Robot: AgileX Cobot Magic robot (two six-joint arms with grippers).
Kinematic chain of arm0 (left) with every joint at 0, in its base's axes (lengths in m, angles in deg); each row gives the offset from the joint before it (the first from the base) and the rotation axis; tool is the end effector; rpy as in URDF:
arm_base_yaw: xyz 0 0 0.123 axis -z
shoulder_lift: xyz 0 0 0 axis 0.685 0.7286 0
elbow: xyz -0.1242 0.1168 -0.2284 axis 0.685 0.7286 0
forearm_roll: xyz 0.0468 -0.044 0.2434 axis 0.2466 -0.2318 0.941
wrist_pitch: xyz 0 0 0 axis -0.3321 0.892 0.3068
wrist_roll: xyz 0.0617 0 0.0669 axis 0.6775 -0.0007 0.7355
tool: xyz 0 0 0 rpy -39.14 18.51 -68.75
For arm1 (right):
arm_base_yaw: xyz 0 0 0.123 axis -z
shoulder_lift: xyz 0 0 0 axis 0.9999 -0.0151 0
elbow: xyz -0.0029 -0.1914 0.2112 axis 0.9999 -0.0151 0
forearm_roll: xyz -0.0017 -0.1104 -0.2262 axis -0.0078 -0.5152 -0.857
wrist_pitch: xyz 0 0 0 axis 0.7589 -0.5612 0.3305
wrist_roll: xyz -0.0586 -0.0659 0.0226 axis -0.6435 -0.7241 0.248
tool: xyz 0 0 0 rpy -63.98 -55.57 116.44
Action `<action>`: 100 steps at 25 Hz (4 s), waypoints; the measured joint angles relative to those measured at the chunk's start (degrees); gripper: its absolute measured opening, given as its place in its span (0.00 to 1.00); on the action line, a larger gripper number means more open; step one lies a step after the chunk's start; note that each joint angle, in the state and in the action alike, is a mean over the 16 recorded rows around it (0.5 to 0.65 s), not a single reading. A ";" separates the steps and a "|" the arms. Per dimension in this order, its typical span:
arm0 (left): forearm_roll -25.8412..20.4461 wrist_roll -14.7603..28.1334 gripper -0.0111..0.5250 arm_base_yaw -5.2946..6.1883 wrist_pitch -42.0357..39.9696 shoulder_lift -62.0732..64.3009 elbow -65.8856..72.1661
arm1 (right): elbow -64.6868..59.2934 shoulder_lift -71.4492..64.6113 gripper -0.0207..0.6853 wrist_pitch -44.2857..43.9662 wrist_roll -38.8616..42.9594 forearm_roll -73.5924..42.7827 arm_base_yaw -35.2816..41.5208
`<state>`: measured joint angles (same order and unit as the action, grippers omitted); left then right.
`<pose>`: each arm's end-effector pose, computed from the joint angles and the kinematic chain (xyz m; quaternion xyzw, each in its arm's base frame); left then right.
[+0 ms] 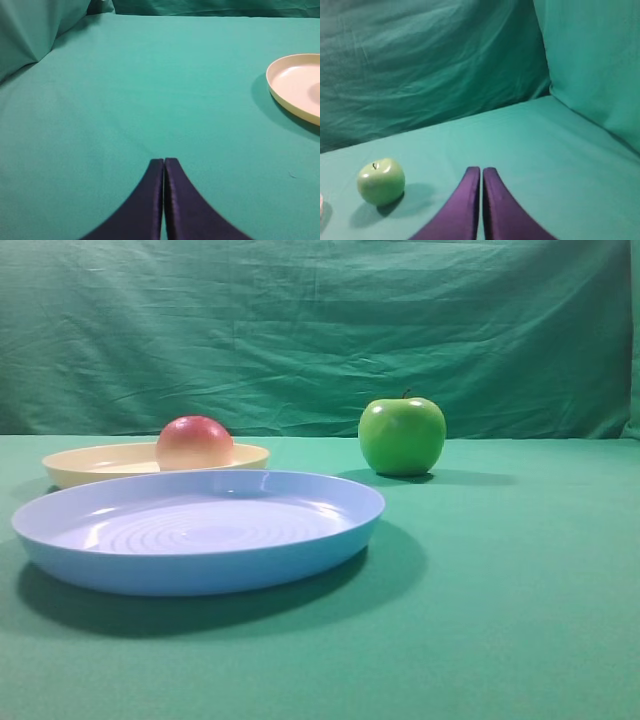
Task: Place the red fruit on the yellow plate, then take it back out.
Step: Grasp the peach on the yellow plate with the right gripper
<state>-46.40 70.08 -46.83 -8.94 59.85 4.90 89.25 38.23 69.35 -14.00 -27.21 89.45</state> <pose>0.0508 0.0141 0.1775 -0.0716 0.7912 0.0581 0.6046 0.0563 0.0036 0.2135 0.0525 0.7318 0.0737 0.6755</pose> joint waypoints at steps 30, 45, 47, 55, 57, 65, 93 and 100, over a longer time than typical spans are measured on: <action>0.00 0.00 0.02 0.00 0.00 0.00 0.00 | 56.98 -60.46 0.03 -41.45 -5.52 1.75 -21.80; 0.00 0.00 0.02 0.00 0.00 0.00 0.00 | 61.84 -71.78 0.03 -32.21 -5.98 5.93 -22.77; 0.00 0.00 0.02 0.00 0.00 0.00 0.00 | 61.87 -72.48 0.03 -30.10 -6.59 7.04 -22.77; 0.00 0.00 0.02 0.00 0.00 0.00 0.00 | 65.29 -79.17 0.03 -29.02 -11.80 9.92 -24.47; 0.00 0.00 0.02 0.00 0.00 0.00 0.00 | 67.50 -82.10 0.03 -30.24 -13.26 9.69 -25.54; 0.00 0.00 0.02 0.00 0.00 0.00 0.00 | 82.20 -97.48 0.03 -36.26 -17.30 6.72 -31.08; 0.00 0.00 0.02 0.00 0.00 0.00 0.00 | 110.55 -131.85 0.97 -28.66 -22.33 4.03 -38.89; 0.00 0.00 0.02 0.00 0.00 0.00 0.00 | 110.71 -134.71 0.89 -26.79 -23.46 5.36 -38.89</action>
<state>-46.40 70.08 -46.83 -8.94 59.85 4.90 199.95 -96.48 42.56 -37.46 -21.85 50.57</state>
